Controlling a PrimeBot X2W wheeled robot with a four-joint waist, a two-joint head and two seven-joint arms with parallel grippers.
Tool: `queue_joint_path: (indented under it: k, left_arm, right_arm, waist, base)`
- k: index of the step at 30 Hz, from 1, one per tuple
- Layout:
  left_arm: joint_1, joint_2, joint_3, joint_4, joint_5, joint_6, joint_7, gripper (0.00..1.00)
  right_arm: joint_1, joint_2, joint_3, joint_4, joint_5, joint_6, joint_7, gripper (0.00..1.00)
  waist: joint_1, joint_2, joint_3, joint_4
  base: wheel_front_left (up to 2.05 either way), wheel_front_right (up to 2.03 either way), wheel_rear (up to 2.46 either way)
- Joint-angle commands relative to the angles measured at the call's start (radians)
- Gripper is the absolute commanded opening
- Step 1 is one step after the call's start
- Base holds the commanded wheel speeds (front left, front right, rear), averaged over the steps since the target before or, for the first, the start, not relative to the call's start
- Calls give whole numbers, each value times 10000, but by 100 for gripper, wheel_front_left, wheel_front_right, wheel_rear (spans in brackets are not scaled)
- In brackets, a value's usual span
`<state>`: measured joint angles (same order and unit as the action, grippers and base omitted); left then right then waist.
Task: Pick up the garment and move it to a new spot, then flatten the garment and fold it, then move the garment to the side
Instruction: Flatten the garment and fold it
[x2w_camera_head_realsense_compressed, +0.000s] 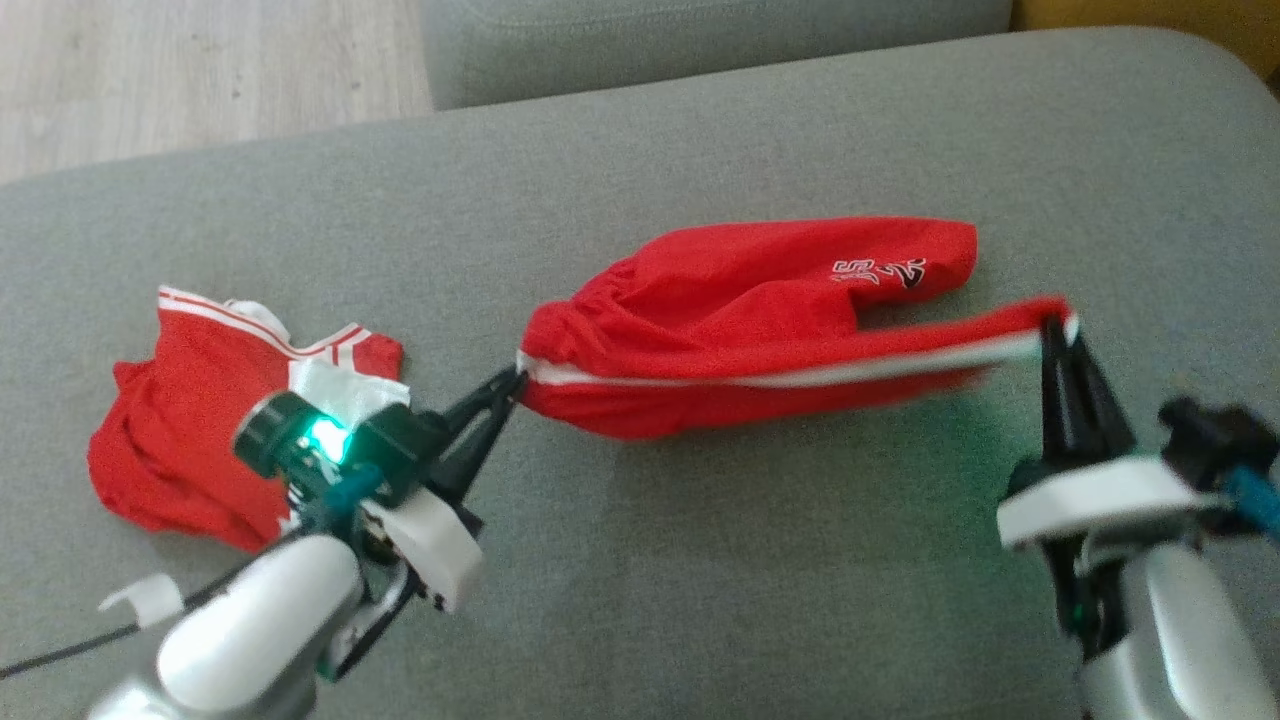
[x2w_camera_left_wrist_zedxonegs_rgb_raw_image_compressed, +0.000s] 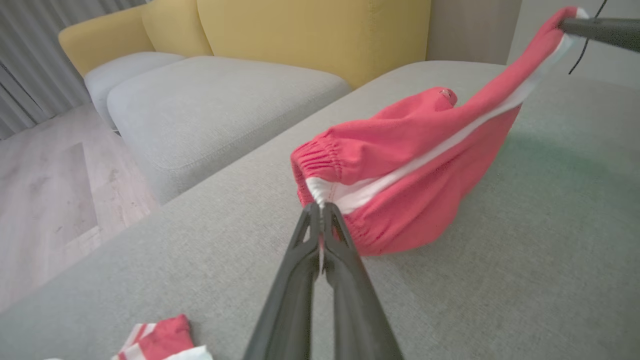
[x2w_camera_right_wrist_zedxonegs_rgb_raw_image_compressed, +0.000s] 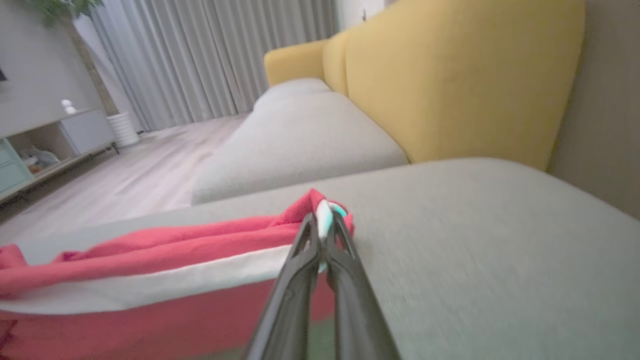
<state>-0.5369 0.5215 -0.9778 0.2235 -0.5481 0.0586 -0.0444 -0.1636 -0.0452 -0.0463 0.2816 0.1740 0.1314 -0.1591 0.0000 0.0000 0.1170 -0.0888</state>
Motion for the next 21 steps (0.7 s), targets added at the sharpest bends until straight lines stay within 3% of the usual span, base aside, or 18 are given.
queue_joint_path:
  k: [1,6,13,21]
  left_arm:
    - [-752,483,625,-318,-70,45,44,0]
    - [-1531,745,861,-541,-210,-226,552,0]
    - [-2931,792,1122,-365,-282,-604,1332,0]
    - [-3895,675,1541,-361,-344,-459,1479,0]
  right_arm:
    - [-652,-51,170,-657,-60,-7,236,0]
    - [-1852,-216,296,-1516,-319,-7,1304,0]
    - [-3915,-694,575,-1446,-441,-7,1902,0]
    - [-4957,-1430,1027,-950,-925,-7,2285,0]
  waist:
    - [0,0,-113,14]
    - [0,0,-414,-57]
    - [0,0,-819,-156]
    - [0,0,-1151,-181]
  base:
    - [0,0,0]
    - [0,0,0]
    - [0,0,0]
    - [0,0,0]
